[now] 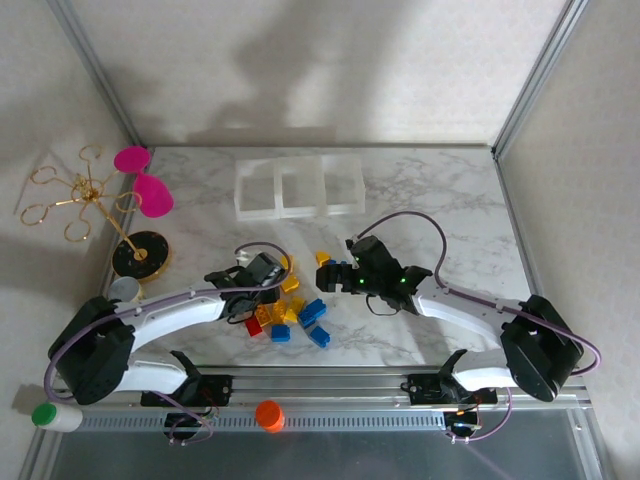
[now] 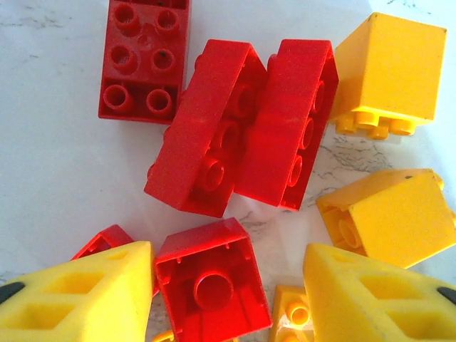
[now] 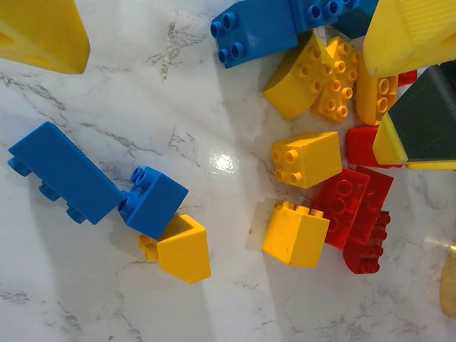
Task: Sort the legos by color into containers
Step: Pick up the lego from the middle-left of the table.
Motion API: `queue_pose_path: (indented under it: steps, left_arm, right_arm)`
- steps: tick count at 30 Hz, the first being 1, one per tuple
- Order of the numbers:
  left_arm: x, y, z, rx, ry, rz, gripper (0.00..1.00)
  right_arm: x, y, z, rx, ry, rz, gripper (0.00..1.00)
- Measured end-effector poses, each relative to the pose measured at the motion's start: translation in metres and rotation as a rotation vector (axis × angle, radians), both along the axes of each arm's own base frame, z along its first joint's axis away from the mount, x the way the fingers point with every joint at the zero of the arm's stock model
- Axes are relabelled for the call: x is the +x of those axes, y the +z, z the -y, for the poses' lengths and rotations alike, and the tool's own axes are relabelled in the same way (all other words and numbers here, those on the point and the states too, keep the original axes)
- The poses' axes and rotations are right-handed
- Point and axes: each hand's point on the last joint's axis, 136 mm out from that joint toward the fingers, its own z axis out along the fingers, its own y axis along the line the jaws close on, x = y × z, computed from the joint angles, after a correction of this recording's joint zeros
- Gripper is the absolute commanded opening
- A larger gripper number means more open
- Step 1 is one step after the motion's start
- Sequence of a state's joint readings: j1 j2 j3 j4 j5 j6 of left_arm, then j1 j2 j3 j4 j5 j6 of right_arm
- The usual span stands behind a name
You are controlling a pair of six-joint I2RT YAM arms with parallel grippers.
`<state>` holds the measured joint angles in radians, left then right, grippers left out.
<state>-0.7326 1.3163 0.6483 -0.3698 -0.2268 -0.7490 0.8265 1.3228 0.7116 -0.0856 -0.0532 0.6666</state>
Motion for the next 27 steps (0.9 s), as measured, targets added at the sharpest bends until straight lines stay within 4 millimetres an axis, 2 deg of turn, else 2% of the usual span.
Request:
queue_pose_path:
  steps: [4, 11, 17, 19, 22, 27]
  left_arm:
    - [0.000, -0.004, -0.001, 0.018, -0.002, -0.006, 0.48]
    - [0.000, -0.005, -0.002, 0.029, -0.009, -0.008, 0.34]
    - [0.001, 0.003, -0.001, 0.023, -0.008, 0.001, 0.33]
    - [0.004, 0.013, -0.001, 0.017, -0.005, 0.020, 0.33]
    - [0.012, 0.041, -0.001, 0.008, 0.005, 0.082, 0.33]
    - [0.048, 0.100, -0.004, -0.017, 0.058, 0.220, 0.33]
  right_arm:
    - [0.000, -0.003, -0.002, -0.008, 0.004, -0.005, 0.99]
    - [0.000, -0.006, -0.004, -0.018, 0.007, -0.011, 0.99]
    - [0.005, 0.003, -0.008, -0.002, 0.004, 0.005, 0.99]
    - [0.006, 0.007, -0.010, 0.006, 0.002, 0.010, 0.99]
    - [0.009, 0.014, -0.011, 0.013, -0.007, 0.019, 0.99]
    - [0.023, 0.039, -0.016, 0.033, -0.039, 0.077, 0.99]
